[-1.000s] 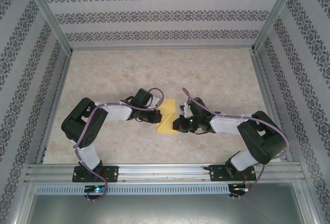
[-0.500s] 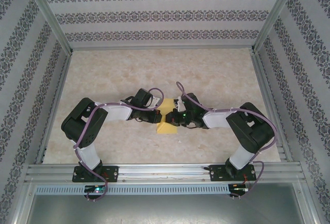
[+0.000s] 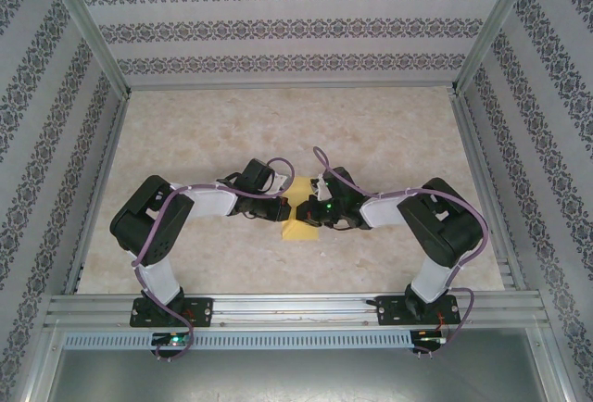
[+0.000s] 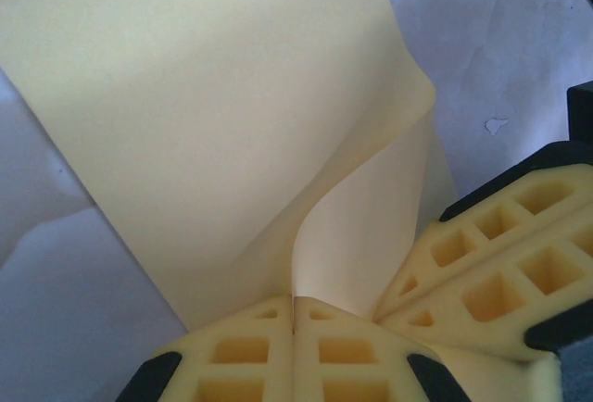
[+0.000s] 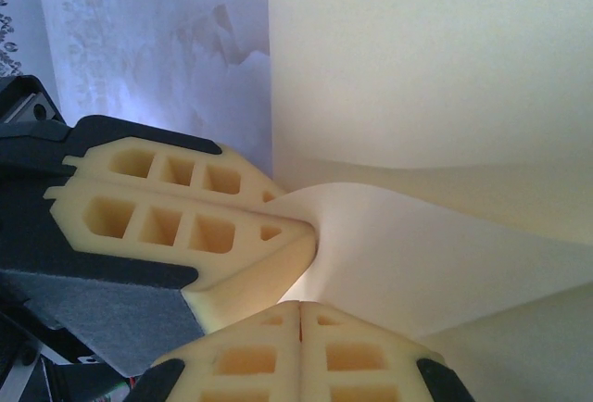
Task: Fold a paper plane with a square sheet of paper (fold left side to right side)
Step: Fold the triangle a second time at the center of the table.
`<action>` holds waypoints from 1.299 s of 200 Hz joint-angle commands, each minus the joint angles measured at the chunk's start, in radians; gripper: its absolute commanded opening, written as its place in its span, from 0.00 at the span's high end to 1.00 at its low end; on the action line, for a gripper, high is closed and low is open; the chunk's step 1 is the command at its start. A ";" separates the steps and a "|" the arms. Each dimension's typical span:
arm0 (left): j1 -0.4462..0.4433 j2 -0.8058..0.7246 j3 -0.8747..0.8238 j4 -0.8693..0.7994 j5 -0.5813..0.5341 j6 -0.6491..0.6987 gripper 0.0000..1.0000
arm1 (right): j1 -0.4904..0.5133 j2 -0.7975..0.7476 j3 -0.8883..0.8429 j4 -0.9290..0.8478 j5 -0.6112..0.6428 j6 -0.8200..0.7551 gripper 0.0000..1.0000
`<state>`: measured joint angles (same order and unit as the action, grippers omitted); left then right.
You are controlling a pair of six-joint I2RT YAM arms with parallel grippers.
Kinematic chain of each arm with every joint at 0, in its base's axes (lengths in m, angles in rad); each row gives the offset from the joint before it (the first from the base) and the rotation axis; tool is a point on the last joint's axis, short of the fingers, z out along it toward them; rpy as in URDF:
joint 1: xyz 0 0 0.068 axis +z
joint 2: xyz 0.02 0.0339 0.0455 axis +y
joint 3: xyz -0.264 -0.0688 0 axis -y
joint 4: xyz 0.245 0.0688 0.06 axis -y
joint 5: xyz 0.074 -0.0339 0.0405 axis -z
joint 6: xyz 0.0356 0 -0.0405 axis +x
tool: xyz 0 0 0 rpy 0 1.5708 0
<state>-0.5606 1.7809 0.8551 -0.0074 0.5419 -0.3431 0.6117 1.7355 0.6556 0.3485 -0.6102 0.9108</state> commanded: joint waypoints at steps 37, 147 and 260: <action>0.004 0.047 -0.013 -0.041 -0.068 0.028 1.00 | 0.007 0.018 0.007 -0.026 0.030 -0.016 1.00; 0.004 0.043 -0.018 -0.010 -0.053 0.002 1.00 | 0.007 0.018 -0.007 -0.083 0.072 -0.016 1.00; 0.032 -0.153 -0.013 -0.049 -0.085 -0.036 0.80 | 0.012 0.021 -0.043 -0.112 0.109 -0.013 1.00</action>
<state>-0.5537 1.7302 0.8444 -0.0013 0.5098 -0.3706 0.6117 1.7370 0.6460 0.3050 -0.5537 0.9108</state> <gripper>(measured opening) 0.183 0.046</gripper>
